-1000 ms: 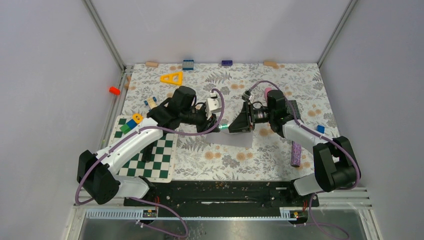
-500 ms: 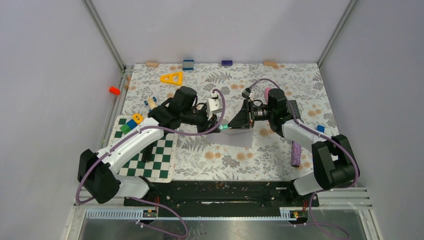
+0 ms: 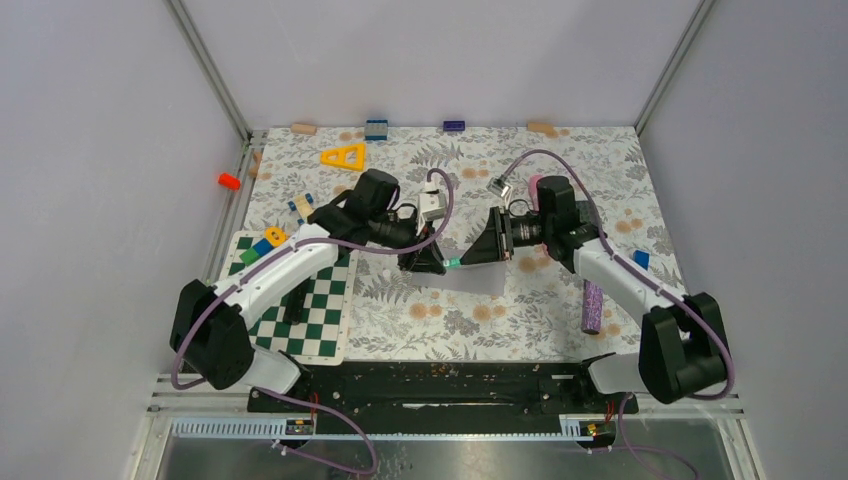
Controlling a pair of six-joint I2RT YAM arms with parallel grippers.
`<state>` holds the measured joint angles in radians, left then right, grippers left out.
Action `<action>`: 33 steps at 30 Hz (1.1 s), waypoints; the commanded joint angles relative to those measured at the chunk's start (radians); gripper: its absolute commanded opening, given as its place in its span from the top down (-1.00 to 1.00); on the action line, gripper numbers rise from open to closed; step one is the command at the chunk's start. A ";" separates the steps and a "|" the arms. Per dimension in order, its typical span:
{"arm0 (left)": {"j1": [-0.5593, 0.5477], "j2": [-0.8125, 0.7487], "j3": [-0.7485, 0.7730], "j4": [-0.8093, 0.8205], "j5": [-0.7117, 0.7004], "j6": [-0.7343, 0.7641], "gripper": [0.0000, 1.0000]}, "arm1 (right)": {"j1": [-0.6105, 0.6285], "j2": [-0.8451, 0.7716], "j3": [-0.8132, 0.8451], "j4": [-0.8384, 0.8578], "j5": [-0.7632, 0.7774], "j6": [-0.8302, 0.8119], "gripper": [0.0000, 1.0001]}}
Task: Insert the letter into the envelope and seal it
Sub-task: Screw the solid glue.
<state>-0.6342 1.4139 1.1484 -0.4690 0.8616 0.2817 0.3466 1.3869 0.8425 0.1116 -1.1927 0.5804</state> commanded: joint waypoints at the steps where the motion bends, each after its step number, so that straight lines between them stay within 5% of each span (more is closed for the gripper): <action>1: 0.027 0.044 0.047 0.003 0.246 -0.062 1.00 | 0.012 -0.114 0.038 -0.161 0.045 -0.349 0.52; 10: 0.052 0.135 0.059 0.005 0.478 -0.131 0.99 | 0.074 -0.277 -0.032 -0.231 0.103 -0.731 0.47; 15: 0.056 0.129 0.066 0.003 0.435 -0.133 0.99 | 0.074 -0.292 0.002 -0.293 0.146 -0.714 -0.36; 18: 0.056 0.091 0.065 0.005 0.299 -0.117 0.99 | 0.061 -0.271 0.067 -0.368 0.151 -0.620 -0.65; 26: 0.024 -0.071 -0.011 0.116 -0.056 -0.083 1.00 | -0.048 0.012 0.174 -0.378 -0.021 -0.143 -0.58; 30: -0.022 -0.099 -0.025 0.107 -0.189 -0.027 1.00 | -0.052 0.062 0.140 -0.251 -0.041 0.009 -0.48; 33: -0.058 -0.092 -0.025 0.093 -0.279 0.018 1.00 | -0.052 0.070 0.068 0.043 -0.085 0.231 -0.44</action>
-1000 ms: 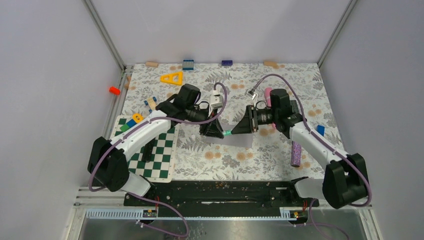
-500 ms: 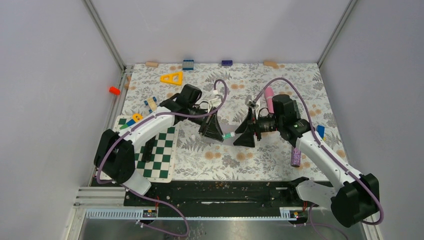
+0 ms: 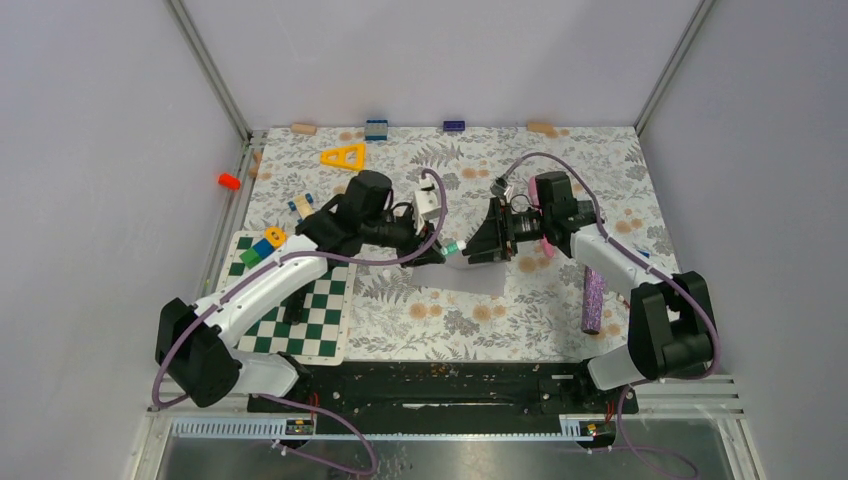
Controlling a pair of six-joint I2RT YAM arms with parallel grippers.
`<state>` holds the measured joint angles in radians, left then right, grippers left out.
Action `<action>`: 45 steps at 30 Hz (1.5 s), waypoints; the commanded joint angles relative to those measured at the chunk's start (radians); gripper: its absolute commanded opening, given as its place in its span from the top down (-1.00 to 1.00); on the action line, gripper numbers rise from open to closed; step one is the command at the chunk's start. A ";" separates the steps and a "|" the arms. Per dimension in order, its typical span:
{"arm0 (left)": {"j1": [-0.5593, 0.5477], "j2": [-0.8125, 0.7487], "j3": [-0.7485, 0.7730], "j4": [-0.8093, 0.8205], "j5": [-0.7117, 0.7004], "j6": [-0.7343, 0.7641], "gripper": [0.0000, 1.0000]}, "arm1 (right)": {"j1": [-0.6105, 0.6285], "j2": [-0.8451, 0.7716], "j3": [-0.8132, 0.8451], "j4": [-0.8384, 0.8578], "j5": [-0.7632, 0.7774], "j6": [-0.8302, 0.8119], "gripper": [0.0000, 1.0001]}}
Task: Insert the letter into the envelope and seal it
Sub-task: Screw the solid glue.
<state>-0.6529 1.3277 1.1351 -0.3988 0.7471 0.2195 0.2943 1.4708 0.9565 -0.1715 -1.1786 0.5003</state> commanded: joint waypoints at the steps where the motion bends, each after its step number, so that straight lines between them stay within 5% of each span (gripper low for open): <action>1: -0.050 -0.002 -0.012 0.019 -0.191 0.090 1.00 | 0.000 -0.011 -0.068 0.409 -0.111 0.376 -0.42; 13: -0.091 0.019 -0.004 0.012 -0.312 0.118 1.00 | -0.004 0.007 -0.096 0.424 -0.141 0.376 -0.27; 24: -0.140 0.062 0.031 -0.067 -0.351 0.179 1.00 | -0.014 0.031 0.014 0.060 -0.017 0.148 -0.14; 45: -0.173 0.102 0.048 -0.078 -0.377 0.188 1.00 | 0.027 0.049 0.071 -0.144 0.063 -0.007 0.01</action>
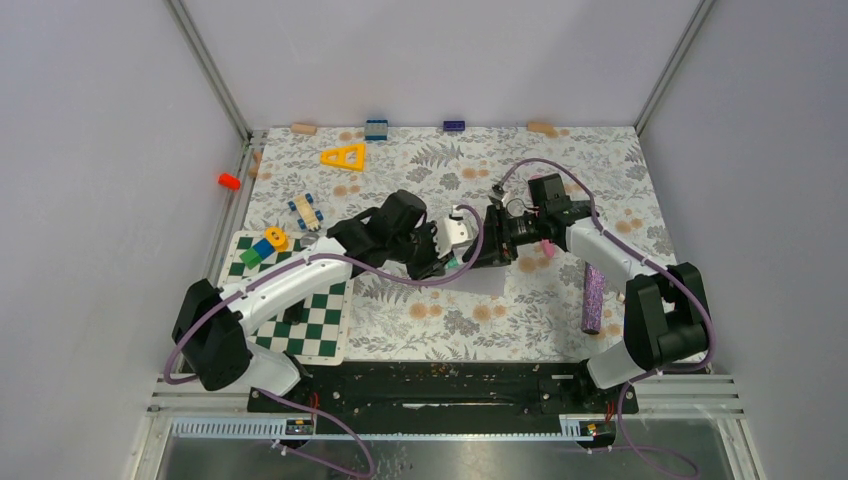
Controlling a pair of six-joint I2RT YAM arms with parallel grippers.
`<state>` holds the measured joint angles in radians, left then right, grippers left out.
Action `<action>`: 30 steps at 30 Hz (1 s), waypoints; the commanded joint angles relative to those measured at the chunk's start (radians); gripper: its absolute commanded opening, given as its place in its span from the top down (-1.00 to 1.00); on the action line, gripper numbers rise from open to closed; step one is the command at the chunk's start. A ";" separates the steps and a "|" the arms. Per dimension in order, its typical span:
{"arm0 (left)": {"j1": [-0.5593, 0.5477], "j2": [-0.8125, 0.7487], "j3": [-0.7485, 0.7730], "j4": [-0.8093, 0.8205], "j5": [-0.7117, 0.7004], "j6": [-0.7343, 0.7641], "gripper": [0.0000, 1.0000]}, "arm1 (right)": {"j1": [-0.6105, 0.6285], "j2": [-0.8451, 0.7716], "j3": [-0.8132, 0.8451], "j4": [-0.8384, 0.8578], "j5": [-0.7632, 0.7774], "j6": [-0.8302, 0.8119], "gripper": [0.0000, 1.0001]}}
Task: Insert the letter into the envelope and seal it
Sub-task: Screw the solid glue.
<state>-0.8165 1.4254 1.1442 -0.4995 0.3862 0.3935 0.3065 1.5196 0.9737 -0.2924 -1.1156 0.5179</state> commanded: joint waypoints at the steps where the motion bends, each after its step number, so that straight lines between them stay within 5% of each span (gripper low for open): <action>1: -0.011 0.004 0.040 0.022 -0.017 0.016 1.00 | 0.016 0.002 0.056 -0.022 -0.006 -0.024 0.01; 15: -0.019 0.014 0.041 0.022 -0.017 0.015 1.00 | 0.047 0.041 0.069 -0.016 0.008 -0.027 0.11; 24: -0.019 0.011 0.035 0.022 -0.009 0.018 1.00 | 0.048 0.033 0.071 -0.025 0.009 -0.052 0.51; 30: 0.009 0.018 0.053 -0.017 0.165 -0.003 1.00 | 0.048 0.005 0.069 -0.087 -0.003 -0.210 0.54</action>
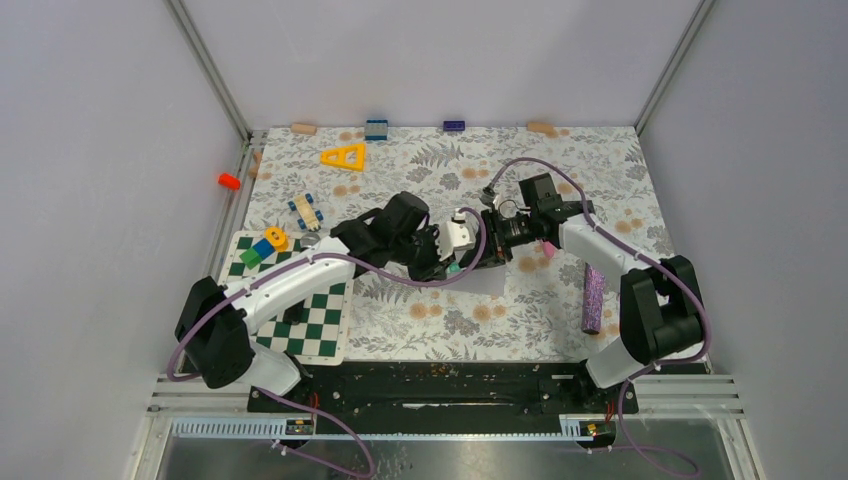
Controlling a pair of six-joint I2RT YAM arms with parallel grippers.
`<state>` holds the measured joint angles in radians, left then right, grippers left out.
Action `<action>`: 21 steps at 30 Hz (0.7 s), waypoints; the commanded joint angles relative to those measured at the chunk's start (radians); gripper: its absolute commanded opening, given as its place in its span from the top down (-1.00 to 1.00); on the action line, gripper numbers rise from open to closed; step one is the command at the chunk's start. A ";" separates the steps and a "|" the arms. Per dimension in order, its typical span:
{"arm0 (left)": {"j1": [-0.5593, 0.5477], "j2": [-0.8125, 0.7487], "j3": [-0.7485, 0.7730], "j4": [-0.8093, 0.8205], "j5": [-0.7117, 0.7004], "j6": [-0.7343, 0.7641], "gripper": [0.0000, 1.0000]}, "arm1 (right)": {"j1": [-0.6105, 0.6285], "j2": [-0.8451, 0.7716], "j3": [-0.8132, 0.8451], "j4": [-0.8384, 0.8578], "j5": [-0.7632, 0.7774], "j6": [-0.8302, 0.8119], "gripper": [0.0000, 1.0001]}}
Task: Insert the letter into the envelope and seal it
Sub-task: Screw the solid glue.
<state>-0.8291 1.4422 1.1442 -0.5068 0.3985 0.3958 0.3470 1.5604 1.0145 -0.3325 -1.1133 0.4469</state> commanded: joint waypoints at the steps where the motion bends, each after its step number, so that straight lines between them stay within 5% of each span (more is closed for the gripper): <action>1: 0.043 0.006 0.061 -0.023 0.210 -0.017 1.00 | 0.007 -0.049 0.024 -0.058 -0.007 -0.194 0.54; 7: 0.143 0.083 0.129 -0.132 0.609 -0.043 1.00 | 0.009 -0.179 -0.041 -0.086 -0.023 -0.489 0.53; 13: 0.161 0.167 0.150 -0.176 0.787 -0.054 1.00 | 0.040 -0.315 -0.121 -0.052 0.020 -0.701 0.43; 17: 0.176 0.204 0.170 -0.206 0.860 -0.053 1.00 | 0.047 -0.409 -0.195 0.056 0.051 -0.722 0.09; 21: 0.182 0.187 0.183 -0.213 0.803 -0.043 1.00 | 0.046 -0.442 -0.185 0.042 0.085 -0.660 -0.48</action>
<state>-0.6579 1.6547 1.2728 -0.7071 1.1488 0.3397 0.3870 1.1500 0.8093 -0.3317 -1.0698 -0.2016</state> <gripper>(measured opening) 0.245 0.648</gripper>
